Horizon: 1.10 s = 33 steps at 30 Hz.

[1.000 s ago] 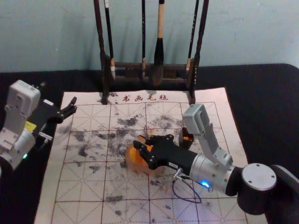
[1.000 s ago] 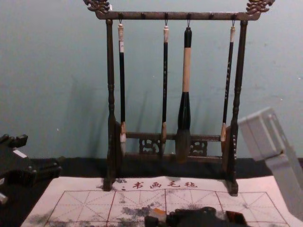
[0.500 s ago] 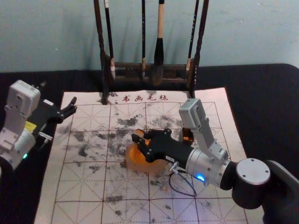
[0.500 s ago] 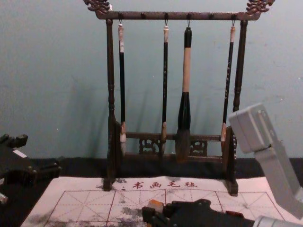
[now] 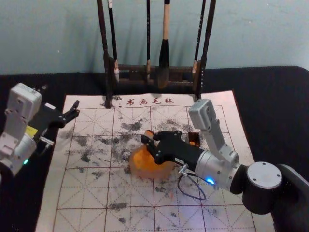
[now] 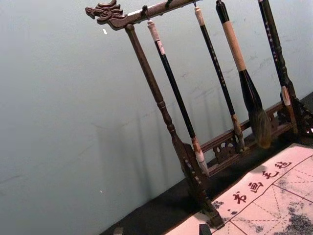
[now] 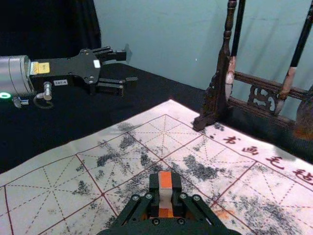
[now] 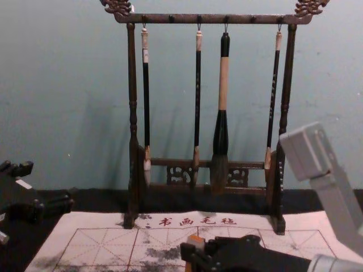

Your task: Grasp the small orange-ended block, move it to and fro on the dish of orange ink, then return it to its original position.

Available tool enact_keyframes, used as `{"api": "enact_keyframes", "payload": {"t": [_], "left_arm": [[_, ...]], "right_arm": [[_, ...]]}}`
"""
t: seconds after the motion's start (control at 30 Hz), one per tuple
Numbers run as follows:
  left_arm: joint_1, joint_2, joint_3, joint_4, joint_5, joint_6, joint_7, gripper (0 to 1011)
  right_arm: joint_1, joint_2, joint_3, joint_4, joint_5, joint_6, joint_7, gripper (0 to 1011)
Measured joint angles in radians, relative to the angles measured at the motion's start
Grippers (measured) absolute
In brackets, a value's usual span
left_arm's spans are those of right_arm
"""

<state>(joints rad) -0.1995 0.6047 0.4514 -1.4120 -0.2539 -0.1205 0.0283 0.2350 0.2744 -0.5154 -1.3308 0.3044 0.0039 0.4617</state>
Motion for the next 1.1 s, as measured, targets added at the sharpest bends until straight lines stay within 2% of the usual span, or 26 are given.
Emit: {"api": "enact_keyframes", "payload": {"t": [0.57, 1.1], "left_arm": [[0.000, 0.000, 0.000, 0.000, 0.000, 0.000, 0.000, 1001], [0.000, 0.000, 0.000, 0.000, 0.000, 0.000, 0.000, 1001]], "right_arm": [[-0.037, 0.040, 0.032, -0.049, 0.016, 0.007, -0.002, 135], [-0.076, 0.072, 0.033, -0.093, 0.034, 0.018, 0.013, 134]]}}
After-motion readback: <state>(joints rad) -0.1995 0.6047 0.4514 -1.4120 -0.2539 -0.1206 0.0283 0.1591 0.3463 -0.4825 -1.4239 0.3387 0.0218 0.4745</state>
